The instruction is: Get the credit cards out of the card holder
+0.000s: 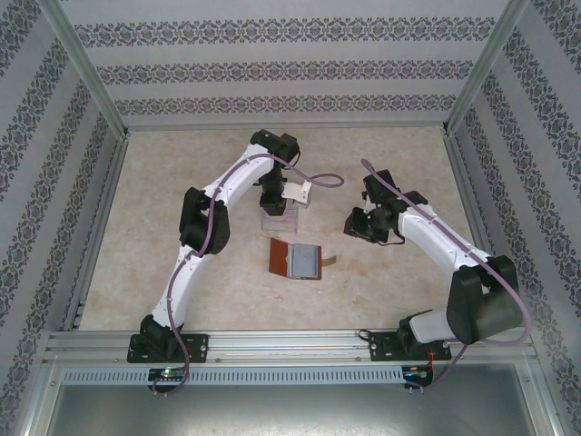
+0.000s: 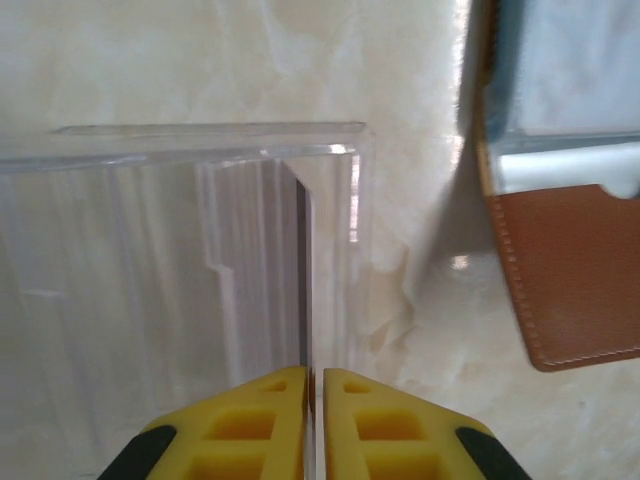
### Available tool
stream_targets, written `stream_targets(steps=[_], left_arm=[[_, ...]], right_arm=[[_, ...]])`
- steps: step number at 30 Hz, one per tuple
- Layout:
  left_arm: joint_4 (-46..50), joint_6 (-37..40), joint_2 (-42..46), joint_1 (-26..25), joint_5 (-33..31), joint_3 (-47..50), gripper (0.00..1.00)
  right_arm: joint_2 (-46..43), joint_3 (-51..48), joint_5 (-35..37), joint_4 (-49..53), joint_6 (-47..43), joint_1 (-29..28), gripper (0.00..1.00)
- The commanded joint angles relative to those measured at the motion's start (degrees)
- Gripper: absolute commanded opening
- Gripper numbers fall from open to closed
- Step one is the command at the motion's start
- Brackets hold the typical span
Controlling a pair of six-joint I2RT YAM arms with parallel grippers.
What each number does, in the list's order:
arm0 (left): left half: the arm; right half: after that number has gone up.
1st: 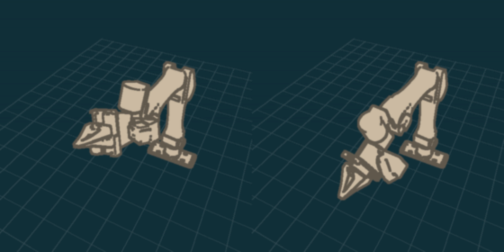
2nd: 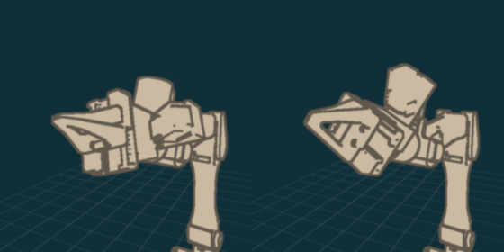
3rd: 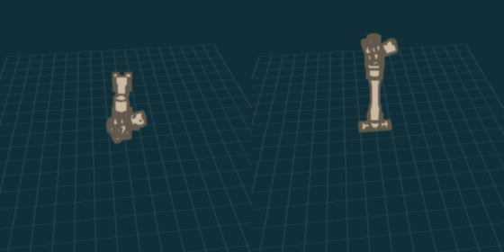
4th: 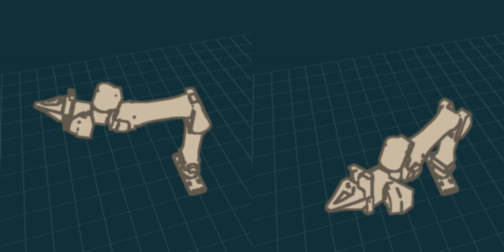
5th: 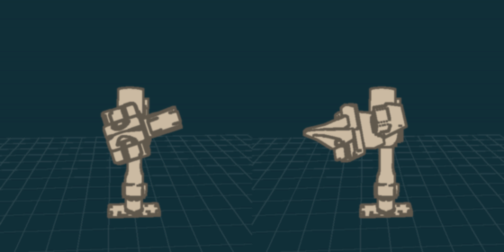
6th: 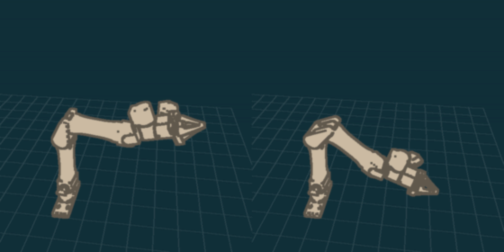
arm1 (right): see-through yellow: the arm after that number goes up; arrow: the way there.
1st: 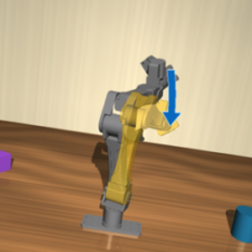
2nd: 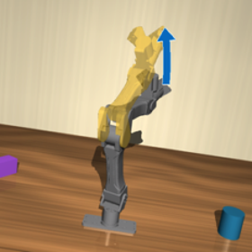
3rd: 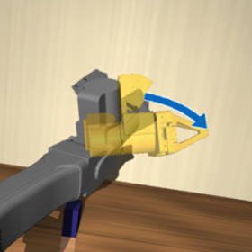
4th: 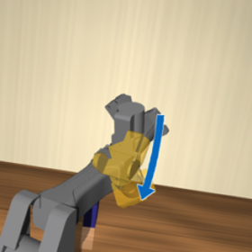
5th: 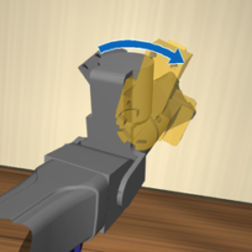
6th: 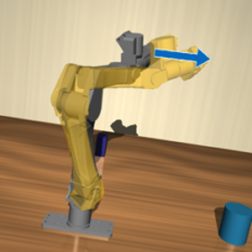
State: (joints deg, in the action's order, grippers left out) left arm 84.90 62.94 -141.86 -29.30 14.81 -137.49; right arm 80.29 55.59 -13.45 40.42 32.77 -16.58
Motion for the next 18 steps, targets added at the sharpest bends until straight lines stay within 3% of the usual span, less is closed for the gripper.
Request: stream_targets(steps=[1,7,18], left_arm=[[-2.1,0.4,0.6,-0.1,-2.1,-0.8,0.14],[-2.7,0.2,0.5,-0.2,-2.9,-0.7,0.14],[-4.1,-0.2,1.3,-0.2,-3.5,-0.6,0.22]], right_arm=[[0.2,0.3,-0.9,0.1,-0.1,0.6,0.32],[0.3,0.6,-1.0,0.3,-0.3,0.6,0.32],[0.5,0.5,-1.1,0.2,-0.3,0.6,0.32]])
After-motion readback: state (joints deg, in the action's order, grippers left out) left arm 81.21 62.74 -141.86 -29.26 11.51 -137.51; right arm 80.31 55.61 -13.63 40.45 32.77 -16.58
